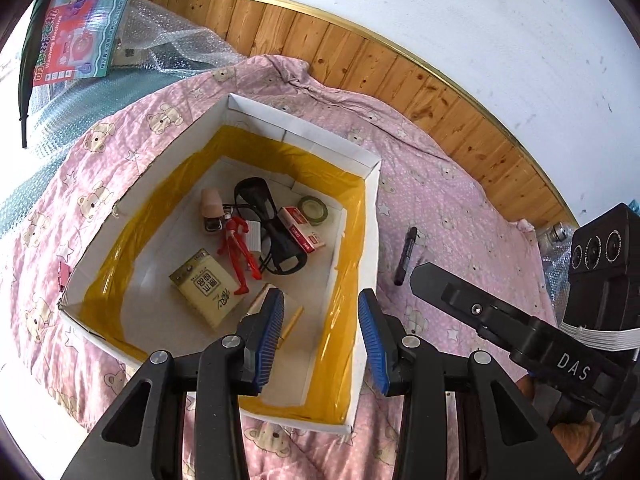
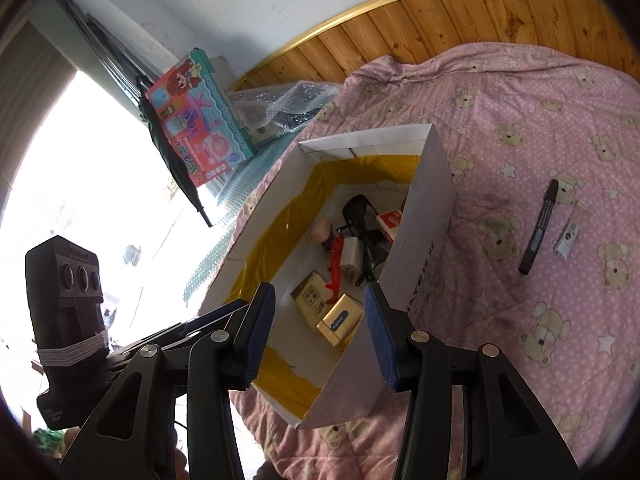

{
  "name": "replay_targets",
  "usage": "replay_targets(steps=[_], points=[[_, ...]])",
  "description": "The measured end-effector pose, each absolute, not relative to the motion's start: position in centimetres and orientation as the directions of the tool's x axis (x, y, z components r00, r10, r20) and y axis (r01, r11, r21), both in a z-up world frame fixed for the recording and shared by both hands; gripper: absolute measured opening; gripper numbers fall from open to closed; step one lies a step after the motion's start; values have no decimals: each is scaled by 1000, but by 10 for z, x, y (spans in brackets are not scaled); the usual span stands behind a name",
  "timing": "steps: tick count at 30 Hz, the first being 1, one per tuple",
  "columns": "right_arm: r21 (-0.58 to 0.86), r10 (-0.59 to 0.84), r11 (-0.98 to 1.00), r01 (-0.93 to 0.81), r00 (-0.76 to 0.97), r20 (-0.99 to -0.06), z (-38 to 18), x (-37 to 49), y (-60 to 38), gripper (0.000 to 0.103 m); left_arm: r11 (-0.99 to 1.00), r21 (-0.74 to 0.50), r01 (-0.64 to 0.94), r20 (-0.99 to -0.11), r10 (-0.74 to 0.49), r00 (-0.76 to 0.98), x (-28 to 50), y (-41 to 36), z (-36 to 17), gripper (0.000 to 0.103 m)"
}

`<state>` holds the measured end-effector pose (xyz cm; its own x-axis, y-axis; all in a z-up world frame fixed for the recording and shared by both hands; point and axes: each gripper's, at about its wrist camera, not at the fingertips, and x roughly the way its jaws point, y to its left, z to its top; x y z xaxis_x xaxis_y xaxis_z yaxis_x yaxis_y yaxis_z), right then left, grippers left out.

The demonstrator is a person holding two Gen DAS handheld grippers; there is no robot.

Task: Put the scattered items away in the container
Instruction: 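Move both tools from the box to the black marker and clear tube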

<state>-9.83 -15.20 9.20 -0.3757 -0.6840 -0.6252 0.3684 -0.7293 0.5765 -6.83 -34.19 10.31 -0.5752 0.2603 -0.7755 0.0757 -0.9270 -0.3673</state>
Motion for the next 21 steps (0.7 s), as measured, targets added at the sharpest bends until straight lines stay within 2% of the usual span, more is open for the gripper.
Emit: replay_targets(steps=[21], points=[[635, -686, -718, 286, -446, -575, 78, -43, -50, 50, -967, -252, -47, -803, 236, -548, -36, -234, 113, 44]])
